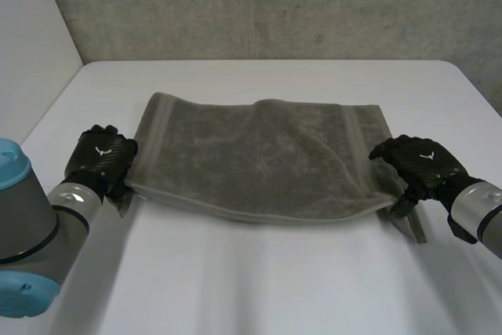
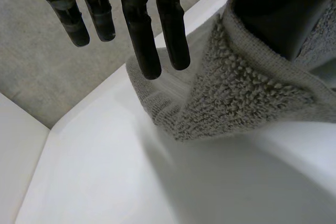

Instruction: Fold the towel.

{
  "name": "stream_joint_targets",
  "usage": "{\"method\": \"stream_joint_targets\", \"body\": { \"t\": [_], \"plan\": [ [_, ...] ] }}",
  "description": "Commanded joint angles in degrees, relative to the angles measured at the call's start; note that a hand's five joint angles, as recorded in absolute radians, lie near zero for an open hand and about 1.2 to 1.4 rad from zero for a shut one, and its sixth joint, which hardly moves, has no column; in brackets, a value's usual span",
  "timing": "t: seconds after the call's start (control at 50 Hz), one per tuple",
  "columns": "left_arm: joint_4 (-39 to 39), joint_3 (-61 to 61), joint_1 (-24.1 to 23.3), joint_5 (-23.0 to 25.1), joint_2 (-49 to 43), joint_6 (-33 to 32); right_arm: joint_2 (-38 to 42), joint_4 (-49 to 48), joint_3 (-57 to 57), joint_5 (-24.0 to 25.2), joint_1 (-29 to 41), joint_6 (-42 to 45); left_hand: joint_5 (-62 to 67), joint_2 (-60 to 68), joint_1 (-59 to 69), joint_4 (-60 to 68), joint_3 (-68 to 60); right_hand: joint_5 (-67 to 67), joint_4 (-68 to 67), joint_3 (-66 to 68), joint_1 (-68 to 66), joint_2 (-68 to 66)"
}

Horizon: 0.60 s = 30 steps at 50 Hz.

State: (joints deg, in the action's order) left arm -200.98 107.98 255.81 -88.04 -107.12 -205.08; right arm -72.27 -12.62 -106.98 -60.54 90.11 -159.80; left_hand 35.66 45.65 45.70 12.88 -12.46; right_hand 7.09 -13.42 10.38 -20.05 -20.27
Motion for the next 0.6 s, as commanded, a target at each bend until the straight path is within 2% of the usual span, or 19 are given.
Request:
{"method": "stream_joint_targets", "body": {
  "t": [0.02,0.14,0.18,0.3,0.34,0.36,0.38,0.4,0.42,0.44,0.46,0.48,0.58,0.6],
  "plan": [
    [0.42,0.56,0.39,0.07,-0.11,0.12,0.12,-3.20,-3.92,-1.24,-0.54,-3.95,1.73,1.74,1.69,-2.88,2.46,1.57,3.42,-0.38,1.40,1.62],
    [1.38,1.88,1.09,0.42,0.59,0.03,-0.06,-4.60,-6.48,-1.16,-1.95,-4.03,1.23,1.23,1.19,-2.88,2.46,6.45,3.42,-0.38,-3.49,-3.27],
    [1.38,2.32,1.27,0.42,0.68,0.03,-0.06,-5.13,-7.27,-0.81,-2.57,-4.03,0.89,0.90,0.86,-2.88,2.46,11.98,3.42,-0.38,-9.01,-8.79],
    [1.30,2.94,2.24,0.51,0.16,0.03,0.03,-5.31,-8.15,-0.54,-2.92,-4.03,0.72,0.72,0.68,-2.88,2.46,15.03,3.42,-0.38,-12.07,-11.85],
    [1.30,2.94,2.41,0.59,-0.02,0.03,0.29,-5.31,-8.50,-0.54,-2.83,-4.21,1.55,1.56,1.52,-2.88,2.46,20.87,3.42,-0.38,-17.91,-17.69],
    [1.30,2.94,2.68,0.68,-0.20,-0.05,0.29,-5.31,-8.50,-0.54,-2.83,-4.21,5.06,5.06,5.02,-2.88,2.46,20.92,3.42,-0.38,-17.96,-17.74],
    [1.30,2.94,2.68,0.68,-0.20,-0.05,1.08,-5.31,-8.50,-0.37,-2.75,-4.38,5.09,5.10,5.06,-2.88,2.46,27.42,3.42,-0.38,-24.45,-24.23],
    [1.30,2.94,2.77,0.68,-0.37,-0.05,2.30,-5.31,-8.24,-0.19,-2.66,-4.47,16.08,16.09,16.05,-2.88,2.46,38.47,3.42,-0.38,-35.51,-35.29],
    [1.30,2.94,2.77,0.68,-0.37,-0.05,2.31,-5.31,-8.24,-0.19,-2.66,-4.47,16.19,16.20,16.16,-2.88,2.46,38.58,3.42,-0.38,-35.62,-35.40],
    [1.30,2.85,2.77,1.12,-0.46,-0.05,3.27,-5.31,-7.89,0.07,-2.66,-4.47,31.52,31.52,31.48,-2.88,2.46,50.57,3.42,-0.38,-47.61,-47.39],
    [1.30,2.59,2.94,1.90,-0.46,-0.05,3.28,-5.31,-7.89,0.08,-2.66,-4.47,34.31,34.32,34.28,-2.88,2.46,50.69,3.42,-0.38,-47.73,-47.51],
    [1.30,2.59,2.94,1.91,-0.46,-0.05,3.45,-5.22,-7.37,0.60,-2.92,-4.47,34.34,34.35,34.30,-2.88,2.46,62.79,3.42,-0.38,-59.83,-59.61],
    [3.22,2.32,4.26,5.94,1.99,-0.14,1.26,-3.64,-4.81,2.10,-3.89,-4.30,34.34,34.35,34.30,-2.88,2.46,62.91,3.42,-0.38,-59.95,-59.73],
    [3.23,2.32,4.26,5.95,2.00,-0.14,-1.26,-1.99,-4.29,3.75,-5.28,-4.30,34.34,34.35,34.30,-2.88,2.46,62.91,3.42,-0.38,-59.95,-59.73]
  ]
}}
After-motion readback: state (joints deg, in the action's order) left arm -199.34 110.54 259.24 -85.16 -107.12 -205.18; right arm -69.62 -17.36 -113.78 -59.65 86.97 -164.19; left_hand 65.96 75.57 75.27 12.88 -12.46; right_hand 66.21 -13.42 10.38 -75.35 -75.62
